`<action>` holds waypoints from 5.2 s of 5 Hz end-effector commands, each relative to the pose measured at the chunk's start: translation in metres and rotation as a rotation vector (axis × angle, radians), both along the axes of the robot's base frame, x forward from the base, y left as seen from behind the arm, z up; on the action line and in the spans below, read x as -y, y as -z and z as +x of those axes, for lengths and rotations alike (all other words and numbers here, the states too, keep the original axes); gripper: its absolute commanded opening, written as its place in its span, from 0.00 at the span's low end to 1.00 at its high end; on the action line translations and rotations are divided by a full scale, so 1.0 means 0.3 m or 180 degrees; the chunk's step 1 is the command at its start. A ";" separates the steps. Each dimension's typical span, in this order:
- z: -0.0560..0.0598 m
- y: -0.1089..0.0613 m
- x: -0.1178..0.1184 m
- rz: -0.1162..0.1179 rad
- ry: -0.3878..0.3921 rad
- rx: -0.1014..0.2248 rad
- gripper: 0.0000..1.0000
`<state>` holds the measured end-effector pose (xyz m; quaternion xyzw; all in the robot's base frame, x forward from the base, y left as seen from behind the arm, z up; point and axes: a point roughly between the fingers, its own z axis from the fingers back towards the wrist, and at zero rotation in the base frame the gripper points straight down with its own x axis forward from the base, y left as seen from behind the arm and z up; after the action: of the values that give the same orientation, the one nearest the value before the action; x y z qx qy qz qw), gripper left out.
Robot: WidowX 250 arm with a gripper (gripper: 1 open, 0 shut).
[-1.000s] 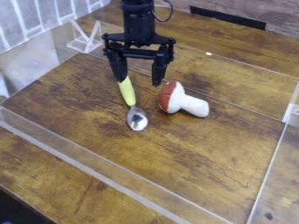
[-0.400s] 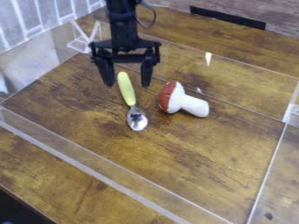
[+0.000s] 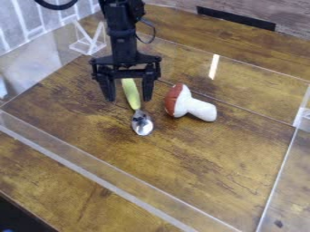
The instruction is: Move the green spoon to the right side of the table
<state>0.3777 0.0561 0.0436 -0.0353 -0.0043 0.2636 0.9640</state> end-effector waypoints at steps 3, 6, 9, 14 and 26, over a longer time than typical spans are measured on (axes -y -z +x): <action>0.022 -0.017 -0.037 -0.0050 -0.0145 0.0097 0.00; 0.036 -0.033 -0.010 -0.0232 -0.0169 0.0102 0.00; 0.037 -0.065 0.009 -0.0285 -0.0123 0.0110 0.00; 0.060 -0.388 0.181 -0.0099 0.0611 0.0283 0.00; 0.073 -0.159 0.642 -0.0090 0.1694 0.0350 0.00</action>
<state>0.3986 -0.1291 0.0641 -0.0534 -0.0083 0.0108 0.9985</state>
